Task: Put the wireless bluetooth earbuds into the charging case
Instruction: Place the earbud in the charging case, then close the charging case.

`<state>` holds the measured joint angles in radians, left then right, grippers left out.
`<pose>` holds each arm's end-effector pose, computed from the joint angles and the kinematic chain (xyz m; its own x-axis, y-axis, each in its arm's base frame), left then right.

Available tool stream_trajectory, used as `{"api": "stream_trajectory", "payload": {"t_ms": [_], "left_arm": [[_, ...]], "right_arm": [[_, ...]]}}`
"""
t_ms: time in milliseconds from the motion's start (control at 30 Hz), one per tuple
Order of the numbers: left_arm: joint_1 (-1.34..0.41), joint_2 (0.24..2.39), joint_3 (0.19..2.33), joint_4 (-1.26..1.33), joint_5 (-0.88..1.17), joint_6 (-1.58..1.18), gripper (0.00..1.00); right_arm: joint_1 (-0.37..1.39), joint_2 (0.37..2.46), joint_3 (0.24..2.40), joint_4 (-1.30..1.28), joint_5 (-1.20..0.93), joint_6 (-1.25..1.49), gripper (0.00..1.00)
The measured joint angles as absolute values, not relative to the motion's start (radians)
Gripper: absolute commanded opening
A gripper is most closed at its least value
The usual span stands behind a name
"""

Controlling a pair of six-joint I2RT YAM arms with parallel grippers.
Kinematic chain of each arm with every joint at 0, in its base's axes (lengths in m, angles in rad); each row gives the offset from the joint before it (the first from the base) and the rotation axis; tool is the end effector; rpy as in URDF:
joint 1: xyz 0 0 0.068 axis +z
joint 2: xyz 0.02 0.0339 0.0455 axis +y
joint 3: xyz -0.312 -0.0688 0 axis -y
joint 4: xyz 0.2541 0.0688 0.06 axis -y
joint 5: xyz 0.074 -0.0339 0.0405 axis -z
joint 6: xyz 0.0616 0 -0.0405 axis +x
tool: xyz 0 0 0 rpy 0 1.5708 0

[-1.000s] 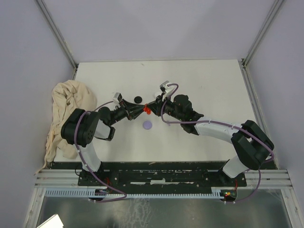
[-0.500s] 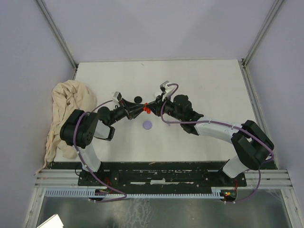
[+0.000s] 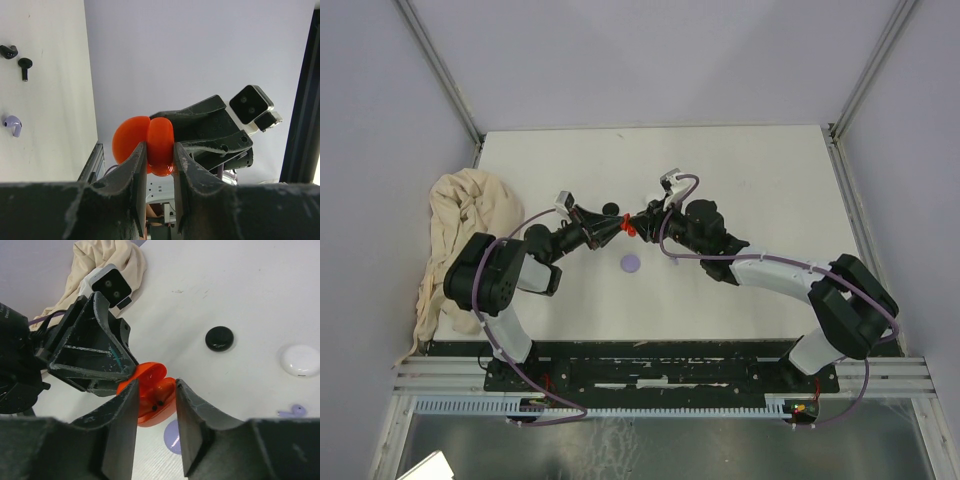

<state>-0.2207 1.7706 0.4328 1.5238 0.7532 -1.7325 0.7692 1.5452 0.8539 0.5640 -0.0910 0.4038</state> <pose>0.2990 -0.1103 0.2079 -0.8340 -0.5508 0.0334 0.0468 -0.1309 -0.9903 0.2693 0.2685 0.2924 -0.3815 0.1753 -0.9076 -0.6607 0.6350 0.4003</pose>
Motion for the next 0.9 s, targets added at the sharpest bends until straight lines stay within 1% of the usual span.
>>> {"api": "stream_trajectory", "payload": {"t_ms": [67, 233, 467, 533, 567, 667, 700, 900], "left_arm": [[-0.221, 1.771, 0.433, 1.525, 0.752, -1.733, 0.03], [-0.221, 1.771, 0.433, 1.526, 0.742, -1.733, 0.03], [-0.221, 1.771, 0.433, 1.526, 0.725, -1.733, 0.03], [-0.221, 1.771, 0.433, 1.527, 0.704, -1.733, 0.03], [-0.221, 1.771, 0.433, 1.527, 0.696, -1.734, 0.03], [-0.223, 1.771, 0.432, 1.528, 0.647, -1.734, 0.03], [-0.224, 1.771, 0.432, 1.528, 0.627, -1.734, 0.03], [-0.262, 1.750, 0.432, 1.474, 0.530, -1.734, 0.03]], "right_arm": [[0.770, 1.538, 0.852, 0.564, -0.069, 0.406, 0.53], [0.770, 1.474, 0.813, 0.561, -0.012, 0.395, 0.58], [0.770, 1.385, 0.781, 0.533, 0.076, 0.345, 0.69], [0.770, 1.383, 0.780, 0.510, 0.097, 0.325, 0.79], [0.770, 1.384, 0.775, 0.505, 0.102, 0.318, 0.87], [0.778, 1.391, 0.738, 0.508, 0.120, 0.277, 0.94], [0.787, 1.401, 0.726, 0.509, 0.133, 0.254, 0.99], [0.863, 1.534, 0.698, 0.574, 0.173, 0.138, 1.00]]}}
